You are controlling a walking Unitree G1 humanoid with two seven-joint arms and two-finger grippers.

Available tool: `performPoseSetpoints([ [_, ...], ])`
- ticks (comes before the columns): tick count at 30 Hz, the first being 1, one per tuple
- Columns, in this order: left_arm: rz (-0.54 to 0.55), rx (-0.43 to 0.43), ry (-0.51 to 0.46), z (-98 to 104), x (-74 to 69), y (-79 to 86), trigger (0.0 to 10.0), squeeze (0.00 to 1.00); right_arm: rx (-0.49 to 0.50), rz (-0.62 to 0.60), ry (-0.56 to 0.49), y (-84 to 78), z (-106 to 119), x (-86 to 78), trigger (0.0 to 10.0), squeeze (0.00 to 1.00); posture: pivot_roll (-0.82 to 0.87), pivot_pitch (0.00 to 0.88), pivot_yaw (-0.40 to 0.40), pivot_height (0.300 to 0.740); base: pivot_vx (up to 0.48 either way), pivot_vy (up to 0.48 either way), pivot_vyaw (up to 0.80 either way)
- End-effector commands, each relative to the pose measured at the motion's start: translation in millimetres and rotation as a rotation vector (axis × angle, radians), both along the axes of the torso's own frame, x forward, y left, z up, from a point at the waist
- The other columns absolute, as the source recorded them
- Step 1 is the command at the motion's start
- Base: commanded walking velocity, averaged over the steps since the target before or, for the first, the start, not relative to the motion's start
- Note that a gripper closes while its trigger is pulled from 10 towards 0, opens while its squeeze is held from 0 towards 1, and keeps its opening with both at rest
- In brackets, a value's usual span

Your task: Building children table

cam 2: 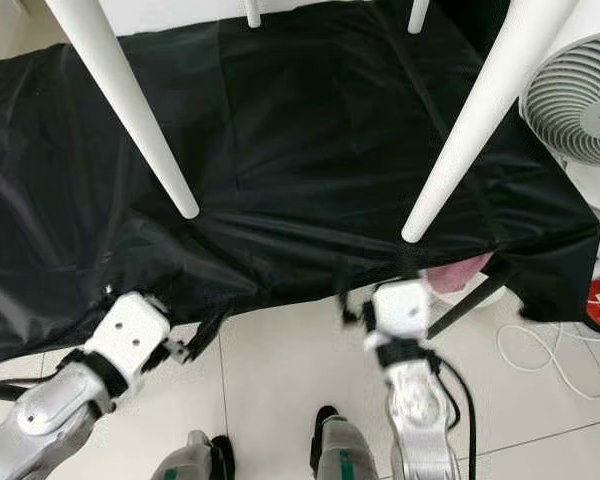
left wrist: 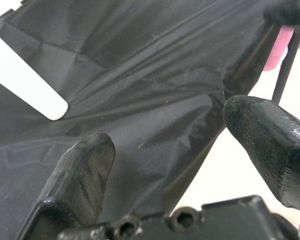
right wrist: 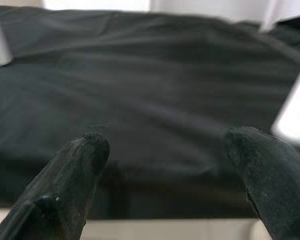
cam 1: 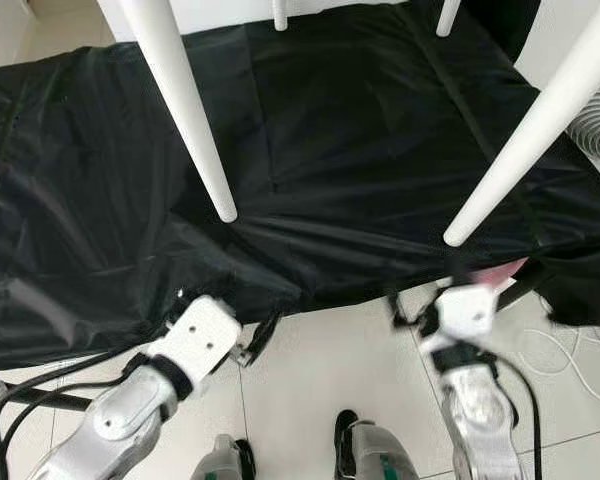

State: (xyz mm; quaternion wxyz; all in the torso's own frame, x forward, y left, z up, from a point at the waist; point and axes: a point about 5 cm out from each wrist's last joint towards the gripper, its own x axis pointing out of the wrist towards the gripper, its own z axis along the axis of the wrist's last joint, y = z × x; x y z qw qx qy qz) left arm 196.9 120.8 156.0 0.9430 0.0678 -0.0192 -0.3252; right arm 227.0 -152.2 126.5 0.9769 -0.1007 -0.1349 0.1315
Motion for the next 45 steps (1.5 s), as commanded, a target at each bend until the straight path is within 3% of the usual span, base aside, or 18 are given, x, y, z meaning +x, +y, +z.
performPoseSetpoints([
  [1, -0.039, -0.004, 0.033, -7, -3.8, 2.5, 10.0, 0.00, -0.010, 0.074, 0.022, 4.8, -6, -1.3, 10.0, 0.00, -0.02, 0.183, 0.074, 0.740, 0.000, 0.000, 0.00],
  [4, -0.054, 0.014, 0.038, -15, -6.5, 5.1, 10.0, 0.00, -0.045, 0.160, 0.057, 5.6, -13, -1.3, 10.0, 0.00, -0.02, 0.173, 0.066, 0.740, 0.000, 0.000, 0.00],
  [10, -0.122, 0.138, 0.008, -43, -17.5, 15.9, 10.0, 0.00, -0.164, 0.350, 0.122, 3.8, -32, -1.8, 10.0, 0.00, -0.02, 0.154, 0.047, 0.740, 0.000, 0.000, 0.00],
  [15, -0.129, 0.157, 0.023, -50, -19.2, 19.3, 10.0, 0.00, -0.189, 0.388, 0.141, 3.1, -37, -3.4, 10.0, 0.00, -0.02, 0.154, 0.047, 0.740, 0.000, 0.000, 0.00],
  [19, -0.142, 0.210, 0.103, -81, -26.3, 30.1, 10.0, 0.00, -0.247, 0.491, 0.260, -3.3, -64, -7.9, 10.0, 0.00, -0.02, 0.142, 0.036, 0.740, 0.000, 0.000, 0.00],
  [22, -0.136, 0.227, 0.121, -90, -28.2, 33.4, 10.0, 0.00, -0.259, 0.501, 0.294, -6.3, -71, -8.2, 10.0, 0.00, -0.02, 0.138, 0.032, 0.740, 0.000, 0.000, 0.00],
  [24, -0.104, 0.238, 0.195, -110, -30.4, 41.2, 10.0, 0.00, -0.275, 0.493, 0.357, -12.2, -86, -6.6, 10.0, 0.00, -0.02, 0.127, 0.027, 0.740, 0.000, 0.000, 0.00],
  [27, -0.083, 0.241, 0.227, -121, -30.8, 45.3, 10.0, 0.00, -0.268, 0.483, 0.390, -15.0, -93, -5.5, 10.0, 0.00, -0.02, 0.121, 0.024, 0.740, 0.000, 0.000, 0.00],
  [28, -0.005, 0.223, 0.346, -147, -30.4, 55.4, 10.0, 0.00, -0.229, 0.411, 0.490, -22.3, -111, -2.4, 10.0, 0.00, -0.02, 0.110, 0.021, 0.740, 0.000, 0.000, 0.00],
  [30, -0.005, 0.223, 0.346, -147, -30.4, 55.4, 10.0, 0.00, -0.229, 0.411, 0.490, -22.3, -111, -2.4, 10.0, 0.00, -0.02, 0.110, 0.021, 0.740, 0.000, 0.000, 0.00],
  [32, 0.080, 0.216, 0.467, -175, -30.6, 61.7, 10.0, 0.00, -0.185, 0.304, 0.615, -29.9, -133, -2.3, 10.0, 0.00, -0.02, 0.102, 0.021, 0.740, 0.000, 0.000, 0.00],
  [36, 0.080, 0.216, 0.467, -175, -30.6, 61.7, 10.0, 0.00, -0.185, 0.304, 0.615, -29.9, -133, -2.3, 10.0, 0.00, -0.02, 0.102, 0.021, 0.740, 0.000, 0.000, 0.00],
  [40, 0.157, 0.204, 0.556, -196, -29.5, 61.1, 10.0, 0.00, -0.159, 0.219, 0.708, -33.8, -148, -4.5, 10.0, 0.00, -0.02, 0.099, 0.020, 0.740, 0.000, 0.000, 0.00],
  [43, 0.157, 0.204, 0.556, -196, -29.5, 61.1, 10.0, 0.00, -0.159, 0.219, 0.708, -33.8, -148, -4.5, 10.0, 0.00, -0.02, 0.099, 0.020, 0.740, 0.000, 0.000, 0.00],
  [45, 0.253, 0.189, 0.660, -214, -27.5, 62.3, 10.0, 0.00, -0.143, 0.123, 0.818, -37.3, -165, -9.8, 10.0, 0.00, -0.03, 0.085, 0.024, 0.740, 0.000, 0.000, 0.00],
])
